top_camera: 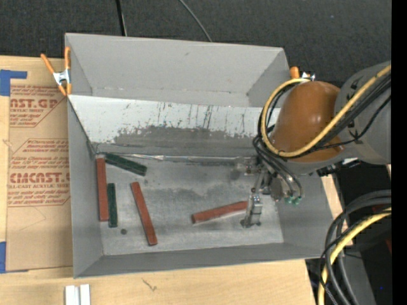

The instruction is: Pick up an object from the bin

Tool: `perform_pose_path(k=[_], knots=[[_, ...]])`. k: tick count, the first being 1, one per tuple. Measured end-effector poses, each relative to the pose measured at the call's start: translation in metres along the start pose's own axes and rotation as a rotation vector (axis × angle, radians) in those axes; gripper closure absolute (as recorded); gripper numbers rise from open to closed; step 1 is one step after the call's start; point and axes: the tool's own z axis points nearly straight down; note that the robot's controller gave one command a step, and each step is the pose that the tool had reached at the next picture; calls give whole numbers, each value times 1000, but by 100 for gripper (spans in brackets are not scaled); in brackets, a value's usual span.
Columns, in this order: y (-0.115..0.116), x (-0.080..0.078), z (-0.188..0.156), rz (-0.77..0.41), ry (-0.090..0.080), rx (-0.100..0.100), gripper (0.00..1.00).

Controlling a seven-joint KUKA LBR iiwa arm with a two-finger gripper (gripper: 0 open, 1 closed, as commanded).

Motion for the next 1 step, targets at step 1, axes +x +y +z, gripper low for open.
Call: perform_pose_path(k=[1], knots=[[0, 0, 0, 0, 0, 0, 0]])
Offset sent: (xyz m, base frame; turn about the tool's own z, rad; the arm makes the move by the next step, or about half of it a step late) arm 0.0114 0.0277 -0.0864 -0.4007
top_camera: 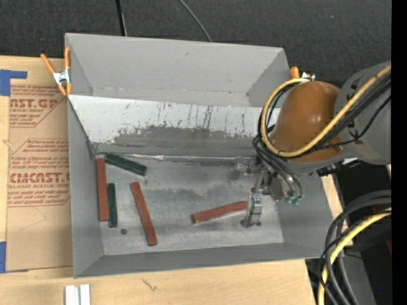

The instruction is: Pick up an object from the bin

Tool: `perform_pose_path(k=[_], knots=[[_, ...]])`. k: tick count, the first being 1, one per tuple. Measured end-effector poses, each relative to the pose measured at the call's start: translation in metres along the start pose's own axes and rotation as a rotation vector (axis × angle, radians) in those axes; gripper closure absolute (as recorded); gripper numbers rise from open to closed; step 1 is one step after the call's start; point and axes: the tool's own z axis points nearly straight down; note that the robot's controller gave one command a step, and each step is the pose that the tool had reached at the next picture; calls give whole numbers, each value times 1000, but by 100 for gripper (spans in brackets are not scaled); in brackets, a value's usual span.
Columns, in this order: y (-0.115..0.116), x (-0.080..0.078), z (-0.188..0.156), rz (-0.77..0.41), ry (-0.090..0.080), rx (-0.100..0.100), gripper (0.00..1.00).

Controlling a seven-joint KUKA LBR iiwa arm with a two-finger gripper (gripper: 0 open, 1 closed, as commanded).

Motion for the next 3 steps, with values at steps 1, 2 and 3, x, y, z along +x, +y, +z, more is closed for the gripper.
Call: perform_pose_path(k=[1, 2, 3], knots=[[10, -6, 28, -151, -8, 1, 0], [3, -25, 84, -402, 0, -1, 100], [3, -25, 84, -402, 0, -1, 100]])
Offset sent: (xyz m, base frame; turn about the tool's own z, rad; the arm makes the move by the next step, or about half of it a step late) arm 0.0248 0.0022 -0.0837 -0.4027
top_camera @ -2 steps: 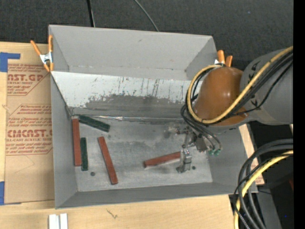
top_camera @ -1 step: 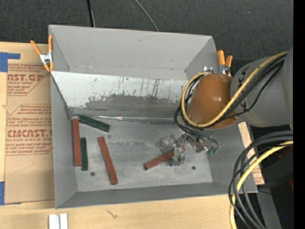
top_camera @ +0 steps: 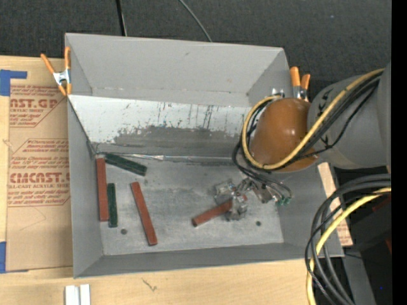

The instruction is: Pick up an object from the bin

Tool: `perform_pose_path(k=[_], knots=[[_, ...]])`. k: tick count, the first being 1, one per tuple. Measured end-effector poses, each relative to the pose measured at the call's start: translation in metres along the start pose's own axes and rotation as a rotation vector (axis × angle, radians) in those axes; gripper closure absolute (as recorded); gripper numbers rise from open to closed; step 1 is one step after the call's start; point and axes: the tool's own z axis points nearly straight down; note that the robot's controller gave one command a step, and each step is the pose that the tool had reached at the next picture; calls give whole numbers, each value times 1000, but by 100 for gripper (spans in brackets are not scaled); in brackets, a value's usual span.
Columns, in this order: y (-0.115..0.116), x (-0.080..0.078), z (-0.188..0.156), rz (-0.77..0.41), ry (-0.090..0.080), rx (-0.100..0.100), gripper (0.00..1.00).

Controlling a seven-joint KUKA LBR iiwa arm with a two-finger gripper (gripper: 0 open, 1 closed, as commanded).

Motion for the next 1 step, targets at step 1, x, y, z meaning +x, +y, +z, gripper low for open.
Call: perform_pose_path(k=[1], knots=[[11, 7, -203, 3, -2, 1, 100]])
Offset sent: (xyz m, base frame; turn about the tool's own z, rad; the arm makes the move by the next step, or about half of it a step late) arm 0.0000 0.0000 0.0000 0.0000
